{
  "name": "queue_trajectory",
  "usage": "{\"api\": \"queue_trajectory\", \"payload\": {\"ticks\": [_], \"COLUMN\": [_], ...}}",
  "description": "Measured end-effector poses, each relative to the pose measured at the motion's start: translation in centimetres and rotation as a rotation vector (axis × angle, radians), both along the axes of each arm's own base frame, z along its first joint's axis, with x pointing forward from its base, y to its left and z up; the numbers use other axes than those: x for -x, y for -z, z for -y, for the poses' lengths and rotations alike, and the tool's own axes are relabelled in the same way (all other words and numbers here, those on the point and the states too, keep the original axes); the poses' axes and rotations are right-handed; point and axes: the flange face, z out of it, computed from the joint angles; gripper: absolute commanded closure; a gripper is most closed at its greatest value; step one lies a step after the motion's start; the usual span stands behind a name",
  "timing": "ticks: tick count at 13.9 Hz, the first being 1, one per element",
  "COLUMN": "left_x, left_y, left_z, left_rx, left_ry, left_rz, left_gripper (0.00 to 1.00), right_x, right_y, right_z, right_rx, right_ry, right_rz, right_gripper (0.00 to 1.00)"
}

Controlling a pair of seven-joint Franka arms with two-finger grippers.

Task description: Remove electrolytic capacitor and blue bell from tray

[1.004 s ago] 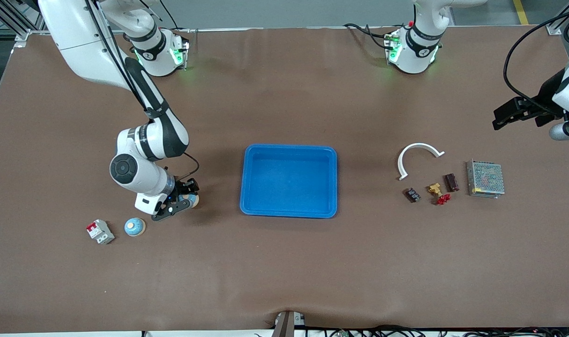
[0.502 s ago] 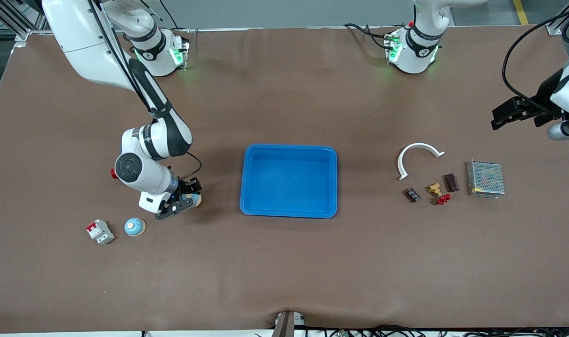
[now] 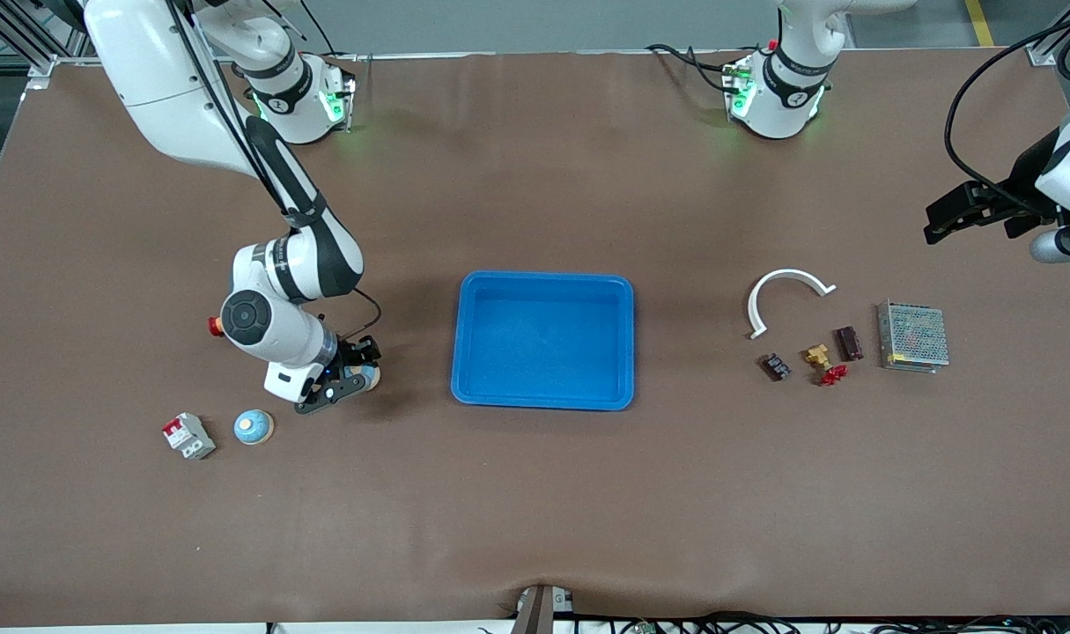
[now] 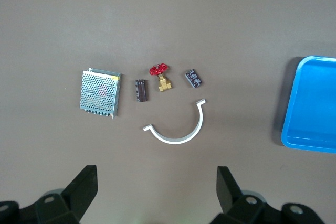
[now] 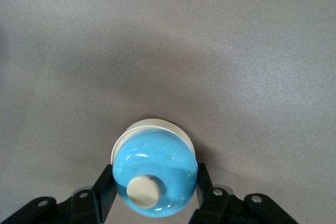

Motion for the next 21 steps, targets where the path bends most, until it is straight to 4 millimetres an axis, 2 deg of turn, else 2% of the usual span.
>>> {"api": "queue_trajectory", "payload": {"ticks": [1, 7, 9, 10, 13, 15, 18, 21], "left_x": [0.0, 0.0, 0.0, 0.0, 0.0, 0.0, 0.0, 0.0], "left_y": [0.0, 0.0, 0.0, 0.0, -0.1, -0.1, -0.2, -0.2], "left_z": [0.0, 0.0, 0.0, 0.0, 0.0, 0.0, 0.0, 0.0], "left_rx": [0.000, 0.000, 0.000, 0.000, 0.000, 0.000, 0.000, 0.000], "left_ry": [0.000, 0.000, 0.000, 0.000, 0.000, 0.000, 0.000, 0.000], "left_rz": [0.000, 0.000, 0.000, 0.001, 0.001, 0.003, 0.003, 0.003], "left_gripper": [0.00, 0.00, 0.00, 0.00, 0.00, 0.00, 0.00, 0.00], "right_x": [0.0, -0.2, -0.7, -1.0, -1.2, -0.2, 3.1, 7.4], "right_y": [0.0, -0.3, -1.5, -2.9, -9.5, -15.0, -24.5, -33.8], "right_z": [0.0, 0.0, -0.4, -0.9, -1.9, -1.7, -1.0, 0.1], "right_rx": [0.000, 0.000, 0.010, 0.021, 0.043, 0.053, 0.069, 0.084], "right_ry": [0.000, 0.028, 0.096, 0.121, 0.136, 0.129, 0.151, 0.178], "right_rz": [0.000, 0.001, -0.050, -0.099, -0.190, -0.226, -0.248, -0.206], "right_gripper": [0.00, 0.00, 0.00, 0.00, 0.00, 0.00, 0.00, 0.00]}}
